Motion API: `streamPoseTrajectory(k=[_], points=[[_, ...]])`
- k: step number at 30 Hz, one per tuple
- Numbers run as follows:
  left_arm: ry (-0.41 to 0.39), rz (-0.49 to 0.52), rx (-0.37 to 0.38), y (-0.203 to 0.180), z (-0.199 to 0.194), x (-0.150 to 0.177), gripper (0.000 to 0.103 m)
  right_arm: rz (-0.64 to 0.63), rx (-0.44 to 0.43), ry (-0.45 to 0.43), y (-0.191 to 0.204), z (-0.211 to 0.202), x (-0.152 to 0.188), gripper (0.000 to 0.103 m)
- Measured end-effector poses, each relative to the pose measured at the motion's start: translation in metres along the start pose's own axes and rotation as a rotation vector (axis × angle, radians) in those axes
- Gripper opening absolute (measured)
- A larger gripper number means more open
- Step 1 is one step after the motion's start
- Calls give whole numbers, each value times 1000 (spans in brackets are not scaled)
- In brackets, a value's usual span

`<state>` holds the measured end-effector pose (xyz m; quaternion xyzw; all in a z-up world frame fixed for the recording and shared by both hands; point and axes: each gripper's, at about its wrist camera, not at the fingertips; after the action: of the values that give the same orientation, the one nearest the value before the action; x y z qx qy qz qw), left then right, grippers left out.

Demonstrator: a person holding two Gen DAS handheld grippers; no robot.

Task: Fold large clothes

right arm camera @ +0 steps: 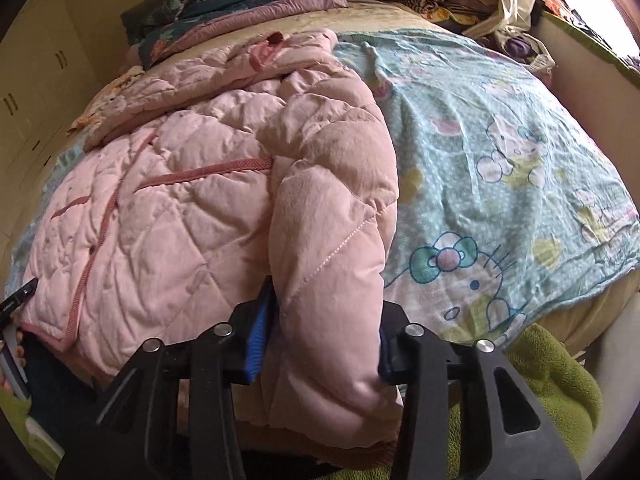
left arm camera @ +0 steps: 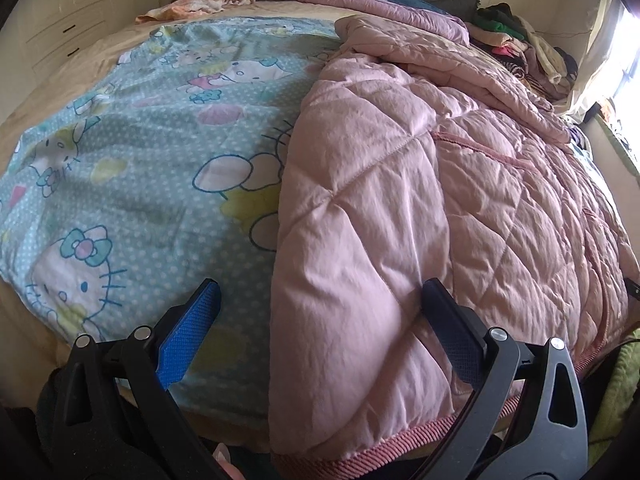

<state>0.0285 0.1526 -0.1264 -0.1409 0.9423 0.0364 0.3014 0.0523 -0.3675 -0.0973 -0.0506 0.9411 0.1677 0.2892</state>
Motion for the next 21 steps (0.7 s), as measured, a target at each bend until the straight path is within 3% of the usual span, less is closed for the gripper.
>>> streamPoseTrajectory(k=[2,6,7,9,11,15,21], points=[[1,3,21,-1,-3,2,88,-6,-14,21,-3,1,0,40],[6,19,70,-7,-9,4,55,6,-30,75,-8,9,3,54],[3,27,71,-9,-10,4,51,5,-31,78,-9,10,4,54],[-7,47,65,-13,-13,5,28,5,-32,82,-8,11,5,55],[-20,43,74,-14,-17,4,16,-15,-22,80,-5,9,5,46],[-79,39,93,-13,-34,-5,9,-70,-43,22,8,-8,2,28],[-178,23,125,-13,-60,-28,8,-77,-118,-117,14,-40,-15,22]])
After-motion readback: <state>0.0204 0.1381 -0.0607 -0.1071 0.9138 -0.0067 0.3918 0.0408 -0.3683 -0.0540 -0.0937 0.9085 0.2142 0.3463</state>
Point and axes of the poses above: each gripper's, at about its wrist camera, not at the fingertips, and z roughly the way its jaws point, y to its left, x to its underside, and after that the axes turned 11 degrees about -x, right-handed
